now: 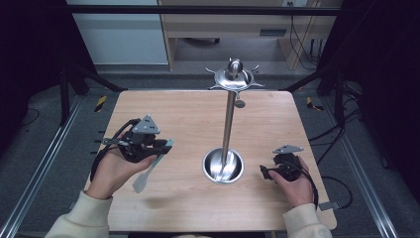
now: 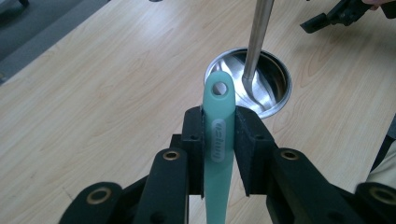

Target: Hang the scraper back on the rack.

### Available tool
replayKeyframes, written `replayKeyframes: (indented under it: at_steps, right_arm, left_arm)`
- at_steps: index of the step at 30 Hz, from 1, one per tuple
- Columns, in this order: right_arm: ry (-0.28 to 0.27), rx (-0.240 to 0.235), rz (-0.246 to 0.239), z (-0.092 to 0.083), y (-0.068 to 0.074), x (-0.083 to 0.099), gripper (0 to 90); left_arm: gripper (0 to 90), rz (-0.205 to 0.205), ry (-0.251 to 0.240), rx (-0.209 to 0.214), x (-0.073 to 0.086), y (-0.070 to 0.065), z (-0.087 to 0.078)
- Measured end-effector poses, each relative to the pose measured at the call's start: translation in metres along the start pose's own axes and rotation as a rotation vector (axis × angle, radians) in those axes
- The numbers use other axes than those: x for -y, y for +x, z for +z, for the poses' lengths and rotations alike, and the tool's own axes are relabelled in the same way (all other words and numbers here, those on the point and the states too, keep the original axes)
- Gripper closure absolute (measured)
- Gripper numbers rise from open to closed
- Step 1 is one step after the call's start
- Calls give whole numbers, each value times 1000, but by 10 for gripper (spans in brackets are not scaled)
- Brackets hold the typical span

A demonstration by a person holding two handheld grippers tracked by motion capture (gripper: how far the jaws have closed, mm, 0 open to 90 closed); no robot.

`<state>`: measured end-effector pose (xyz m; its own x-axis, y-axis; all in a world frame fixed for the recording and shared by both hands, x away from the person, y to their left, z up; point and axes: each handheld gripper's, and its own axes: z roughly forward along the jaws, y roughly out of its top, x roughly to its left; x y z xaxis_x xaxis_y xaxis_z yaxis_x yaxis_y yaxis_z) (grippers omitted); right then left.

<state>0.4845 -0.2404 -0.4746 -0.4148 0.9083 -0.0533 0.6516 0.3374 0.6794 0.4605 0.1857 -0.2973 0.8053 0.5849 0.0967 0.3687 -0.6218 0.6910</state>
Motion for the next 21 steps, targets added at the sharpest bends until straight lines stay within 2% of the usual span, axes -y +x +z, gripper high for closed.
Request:
replayKeyframes:
  at_steps: [8, 12, 16, 21]
  right_arm:
    - [-21, -28, 0, -3, 0, -1, 93]
    - [-28, -24, 5, -3, -1, -1, 97]
    - [-34, -19, 2, -4, -2, -1, 109]
    - [-80, -10, -17, -7, -1, -1, 117]
  left_arm:
    - [745, 2, -59, -10, -8, 1, -13]
    - [744, 3, -91, -9, -12, 0, -18]
    - [744, 11, -102, -3, -17, -1, -21]
    - [744, 10, -139, 0, -23, -2, -26]
